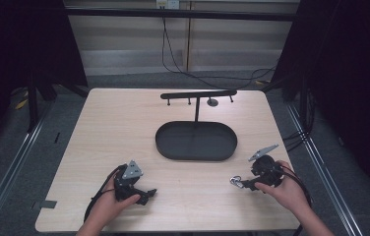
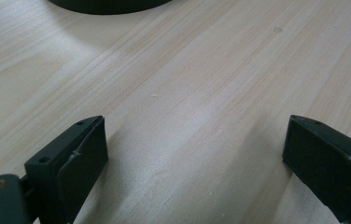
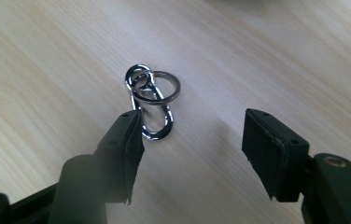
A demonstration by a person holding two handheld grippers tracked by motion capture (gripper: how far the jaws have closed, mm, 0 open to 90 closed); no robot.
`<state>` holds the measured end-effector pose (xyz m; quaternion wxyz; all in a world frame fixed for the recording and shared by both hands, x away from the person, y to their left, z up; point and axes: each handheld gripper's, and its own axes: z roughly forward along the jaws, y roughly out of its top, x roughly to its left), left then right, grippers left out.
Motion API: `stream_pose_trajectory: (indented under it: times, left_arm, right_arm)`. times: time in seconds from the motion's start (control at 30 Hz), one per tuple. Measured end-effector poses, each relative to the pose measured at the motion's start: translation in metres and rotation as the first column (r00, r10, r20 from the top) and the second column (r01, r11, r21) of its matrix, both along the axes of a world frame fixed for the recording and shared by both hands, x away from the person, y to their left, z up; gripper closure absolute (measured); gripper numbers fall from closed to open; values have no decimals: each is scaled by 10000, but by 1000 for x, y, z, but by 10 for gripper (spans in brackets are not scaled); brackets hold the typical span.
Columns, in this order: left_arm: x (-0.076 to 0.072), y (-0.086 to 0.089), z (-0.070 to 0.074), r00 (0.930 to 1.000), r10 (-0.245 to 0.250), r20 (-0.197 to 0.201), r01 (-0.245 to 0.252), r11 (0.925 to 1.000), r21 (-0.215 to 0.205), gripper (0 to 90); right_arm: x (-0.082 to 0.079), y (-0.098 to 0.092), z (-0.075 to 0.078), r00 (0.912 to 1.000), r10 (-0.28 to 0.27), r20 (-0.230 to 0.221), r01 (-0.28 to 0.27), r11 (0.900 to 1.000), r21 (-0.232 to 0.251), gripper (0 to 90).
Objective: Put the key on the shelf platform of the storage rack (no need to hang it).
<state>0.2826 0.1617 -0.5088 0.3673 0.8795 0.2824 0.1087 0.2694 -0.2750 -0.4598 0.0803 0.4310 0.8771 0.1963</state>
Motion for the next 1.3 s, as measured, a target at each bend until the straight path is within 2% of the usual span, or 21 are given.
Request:
stream_pose_trajectory:
  times: [0.53, 0.87, 1.0, 1.3]
  left_arm:
    - [0, 0, 0, 10000, -9, 24, 9, 10000, -2, 63]
    - [0, 0, 0, 10000, -4, 1, 4, 10000, -9, 63]
    - [0, 0, 0, 10000, -8, 2, 8, 10000, -1, 63]
    - [0, 0, 0, 10000, -9, 24, 9, 10000, -3, 63]
  right_arm:
    - [5, 19, -6, 9958, 773, -499, -795, 9959, -429, 439]
    - [9, 27, -10, 9902, 1025, -952, -1092, 9917, -678, 486]
    - [11, 29, -11, 9887, 1142, -970, -1222, 9892, -805, 497]
    - [13, 33, -10, 9830, 1277, -1319, -1410, 9853, -968, 546]
